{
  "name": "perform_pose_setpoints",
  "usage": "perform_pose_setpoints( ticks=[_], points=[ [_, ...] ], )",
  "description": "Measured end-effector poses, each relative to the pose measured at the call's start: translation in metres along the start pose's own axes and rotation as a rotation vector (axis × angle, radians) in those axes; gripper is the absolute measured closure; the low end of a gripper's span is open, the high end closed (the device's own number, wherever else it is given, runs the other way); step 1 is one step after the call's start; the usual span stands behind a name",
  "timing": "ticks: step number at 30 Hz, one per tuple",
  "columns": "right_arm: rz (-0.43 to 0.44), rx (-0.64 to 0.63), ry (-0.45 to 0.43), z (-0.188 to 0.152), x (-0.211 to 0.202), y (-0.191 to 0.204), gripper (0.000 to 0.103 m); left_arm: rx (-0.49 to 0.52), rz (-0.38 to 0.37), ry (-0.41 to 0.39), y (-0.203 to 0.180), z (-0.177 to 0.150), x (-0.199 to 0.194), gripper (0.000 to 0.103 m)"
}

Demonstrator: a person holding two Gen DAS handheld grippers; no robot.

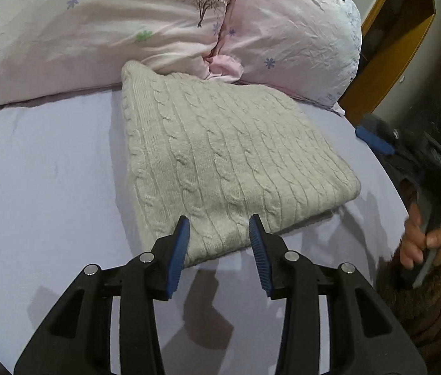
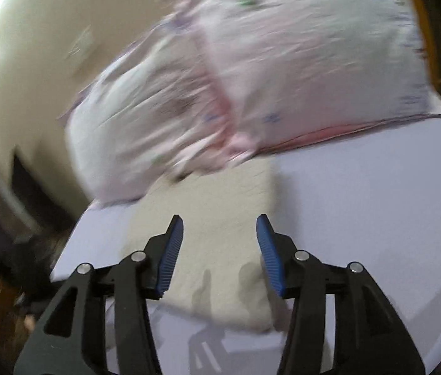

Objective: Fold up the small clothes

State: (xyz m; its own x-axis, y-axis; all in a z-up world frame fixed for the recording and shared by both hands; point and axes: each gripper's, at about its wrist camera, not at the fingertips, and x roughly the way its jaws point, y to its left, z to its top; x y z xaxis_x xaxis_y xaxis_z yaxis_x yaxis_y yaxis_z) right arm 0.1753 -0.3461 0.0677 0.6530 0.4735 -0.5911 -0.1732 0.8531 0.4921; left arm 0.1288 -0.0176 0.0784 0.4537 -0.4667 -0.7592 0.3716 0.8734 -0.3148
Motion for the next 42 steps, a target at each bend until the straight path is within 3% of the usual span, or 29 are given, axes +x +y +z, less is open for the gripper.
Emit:
perform_pose_setpoints(
  ticks=[3,4,6,7,8,9,10,12,16,18,22,31,42],
  points=[
    [-0.113,-0.004,0.215,-0.028,0.05,-0.013,0.057,-0.023,0.022,-0.013,-0.003,-0.007,-0.007,0.054],
    [-0.124,-0.019,0.173,-0.031,0.05,-0.018,0.06,-0.031,0.032,-0.02,-0.004,-0.012,-0.011,0.05],
    [-0.099,0.01,0.163,-0.029,0.039,-0.019,0.06,-0.048,0.107,-0.043,-0.007,-0.021,-0.021,0.016],
    [-0.087,0.017,0.144,-0.029,0.03,-0.018,0.051,-0.055,0.157,-0.061,-0.007,-0.026,-0.026,0.01],
    [-0.085,0.002,0.111,-0.03,0.017,-0.013,0.024,-0.061,0.211,-0.088,-0.008,-0.03,-0.031,0.007],
    [-0.1,-0.013,0.081,-0.031,0.008,-0.008,0.009,-0.067,0.237,-0.099,-0.008,-0.034,-0.034,0.006],
    [-0.117,-0.028,0.054,-0.035,-0.006,-0.001,0.002,-0.071,0.244,-0.1,-0.007,-0.035,-0.034,0.005],
    [-0.155,-0.063,0.022,-0.044,-0.018,0.011,0.002,-0.072,0.262,-0.085,-0.008,-0.036,-0.028,0.001],
    [-0.283,-0.114,0.102,-0.064,-0.011,0.022,0.002,-0.026,0.378,-0.039,-0.013,-0.036,-0.008,0.001],
    [-0.322,-0.14,0.153,-0.073,0.003,0.022,0.002,-0.016,0.397,-0.026,-0.014,-0.037,-0.001,0.001],
    [-0.336,-0.154,0.212,-0.079,0.025,0.026,0.002,-0.023,0.389,0.017,-0.01,-0.041,0.012,0.001],
    [-0.442,-0.211,0.256,-0.089,0.045,0.03,0.002,0.002,0.432,0.012,-0.014,-0.044,0.013,0.001],
    [-0.445,-0.209,0.255,-0.09,0.045,0.03,0.002,0.005,0.433,0.011,-0.016,-0.045,0.012,0.001]
  ],
)
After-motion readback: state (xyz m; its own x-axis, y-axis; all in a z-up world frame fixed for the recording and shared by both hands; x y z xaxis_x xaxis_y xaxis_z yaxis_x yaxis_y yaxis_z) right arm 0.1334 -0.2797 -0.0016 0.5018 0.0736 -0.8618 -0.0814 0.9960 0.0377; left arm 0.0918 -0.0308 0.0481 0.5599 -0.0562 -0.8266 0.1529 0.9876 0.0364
